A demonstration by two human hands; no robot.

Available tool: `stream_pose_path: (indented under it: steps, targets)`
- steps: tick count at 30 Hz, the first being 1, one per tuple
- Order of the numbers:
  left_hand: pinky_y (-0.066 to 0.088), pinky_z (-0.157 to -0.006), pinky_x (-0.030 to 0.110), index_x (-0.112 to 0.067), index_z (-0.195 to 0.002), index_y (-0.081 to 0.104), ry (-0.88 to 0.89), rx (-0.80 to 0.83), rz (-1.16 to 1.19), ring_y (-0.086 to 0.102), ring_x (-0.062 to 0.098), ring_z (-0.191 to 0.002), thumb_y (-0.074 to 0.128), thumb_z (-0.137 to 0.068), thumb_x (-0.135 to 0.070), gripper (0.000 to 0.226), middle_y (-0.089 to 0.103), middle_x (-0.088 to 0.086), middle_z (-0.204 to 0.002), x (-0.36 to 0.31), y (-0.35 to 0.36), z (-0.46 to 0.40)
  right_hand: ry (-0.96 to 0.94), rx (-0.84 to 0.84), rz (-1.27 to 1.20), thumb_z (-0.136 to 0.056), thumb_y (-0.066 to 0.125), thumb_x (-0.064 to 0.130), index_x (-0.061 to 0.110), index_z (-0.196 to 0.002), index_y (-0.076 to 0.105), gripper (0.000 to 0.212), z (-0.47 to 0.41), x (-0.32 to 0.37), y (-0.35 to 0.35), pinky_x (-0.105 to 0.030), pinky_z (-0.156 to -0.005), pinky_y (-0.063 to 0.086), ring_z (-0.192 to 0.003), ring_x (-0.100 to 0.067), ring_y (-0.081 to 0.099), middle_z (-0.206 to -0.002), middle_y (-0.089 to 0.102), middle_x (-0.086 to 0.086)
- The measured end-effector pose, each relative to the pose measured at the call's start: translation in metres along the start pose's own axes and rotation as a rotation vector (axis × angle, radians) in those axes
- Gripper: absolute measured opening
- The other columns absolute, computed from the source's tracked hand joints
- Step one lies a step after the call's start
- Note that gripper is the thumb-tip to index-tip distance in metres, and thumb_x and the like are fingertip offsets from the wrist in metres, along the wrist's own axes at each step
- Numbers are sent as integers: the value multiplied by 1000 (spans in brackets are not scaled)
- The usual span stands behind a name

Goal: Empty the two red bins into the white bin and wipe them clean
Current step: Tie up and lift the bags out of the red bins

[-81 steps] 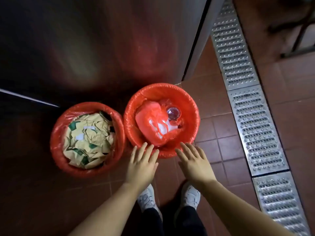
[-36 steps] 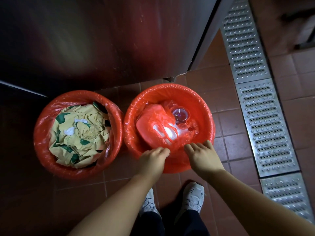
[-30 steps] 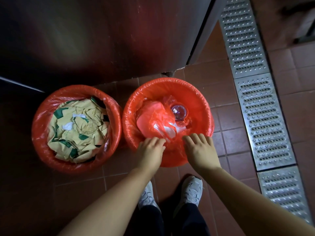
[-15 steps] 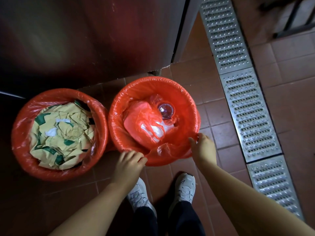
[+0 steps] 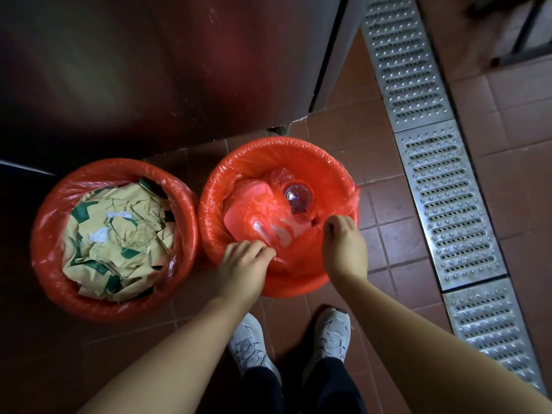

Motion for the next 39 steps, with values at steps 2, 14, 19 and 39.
stream_pose_path:
  steps: [2,14,19,39]
  targets:
    - [48,-76,39,-23,-91,72,34,14,3,61,26,-82,76,-76,-14,18,64,-4,-88,-7,0,-5,-120,112,67,-96,51,9,8,-91,63,13,3,19,18,-39,-63,42,-83,-31,55,-94,61,-9]
    - [51,-82,43,-13,-109,69,-148,-48,-76,57,29,-98,64,-90,-18,20,64,3,-108,60,-45,-29,33,148,211,-96,57,34,11,-110,59,27,-23,18,-3,-43,-76,51,-99,-38,58,-113,59,-12]
    - [36,-108,37,-4,-142,42,-360,82,-106,40,30,-128,61,-94,-24,55,42,10,-141,98,-46,-77,210,58,134,-95,60,38,14,-131,48,45,-41,14,-19,-51,-88,51,-111,-38,55,-128,47,-12]
    - [41,-67,5,-1,-104,64,-439,-22,228,52,19,-88,49,-95,-10,21,59,11,-102,86,-31,-115,280,-7,126,-94,45,9,9,-99,67,22,-53,-7,-3,-33,-71,34,-90,-39,58,-101,59,-13]
Point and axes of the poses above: each hand's wrist, its own z-axis away from the middle knuckle, its own y-axis out of the palm, x = y × z, the point moved 6 cm from there along -z, towards the middle knuckle
